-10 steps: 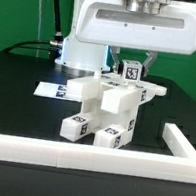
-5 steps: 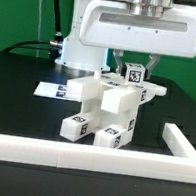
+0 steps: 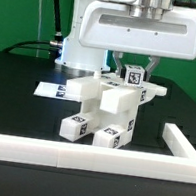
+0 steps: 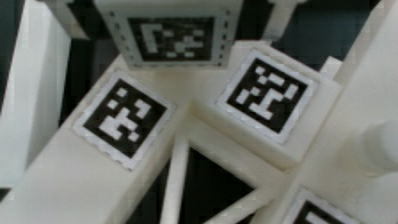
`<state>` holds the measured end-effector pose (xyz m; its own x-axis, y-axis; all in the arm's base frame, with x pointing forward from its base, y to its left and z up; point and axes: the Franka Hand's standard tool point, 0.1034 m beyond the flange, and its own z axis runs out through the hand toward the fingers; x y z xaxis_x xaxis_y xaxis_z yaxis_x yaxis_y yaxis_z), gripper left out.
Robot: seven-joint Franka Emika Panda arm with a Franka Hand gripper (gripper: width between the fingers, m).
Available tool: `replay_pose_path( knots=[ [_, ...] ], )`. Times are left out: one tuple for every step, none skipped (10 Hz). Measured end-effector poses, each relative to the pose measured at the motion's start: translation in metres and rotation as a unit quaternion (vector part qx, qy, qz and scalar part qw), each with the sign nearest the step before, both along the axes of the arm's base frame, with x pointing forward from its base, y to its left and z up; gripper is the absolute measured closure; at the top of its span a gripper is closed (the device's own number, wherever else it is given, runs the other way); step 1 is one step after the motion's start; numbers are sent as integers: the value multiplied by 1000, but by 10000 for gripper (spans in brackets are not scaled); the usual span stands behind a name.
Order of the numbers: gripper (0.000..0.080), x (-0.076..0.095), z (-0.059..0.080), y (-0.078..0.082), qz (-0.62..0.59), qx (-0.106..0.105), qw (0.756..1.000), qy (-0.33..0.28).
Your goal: Assemble chair
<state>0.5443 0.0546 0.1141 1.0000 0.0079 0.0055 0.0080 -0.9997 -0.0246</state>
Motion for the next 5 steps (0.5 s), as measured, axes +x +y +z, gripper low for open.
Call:
replay_pose_path(
  knots=[
    [528, 0, 0, 0, 0, 0, 1000, 0],
    [528, 0, 0, 0, 0, 0, 1000, 0],
    [528, 0, 0, 0, 0, 0, 1000, 0],
    [528, 0, 0, 0, 0, 0, 1000, 0],
    [528, 0, 0, 0, 0, 0, 1000, 0]
  ],
)
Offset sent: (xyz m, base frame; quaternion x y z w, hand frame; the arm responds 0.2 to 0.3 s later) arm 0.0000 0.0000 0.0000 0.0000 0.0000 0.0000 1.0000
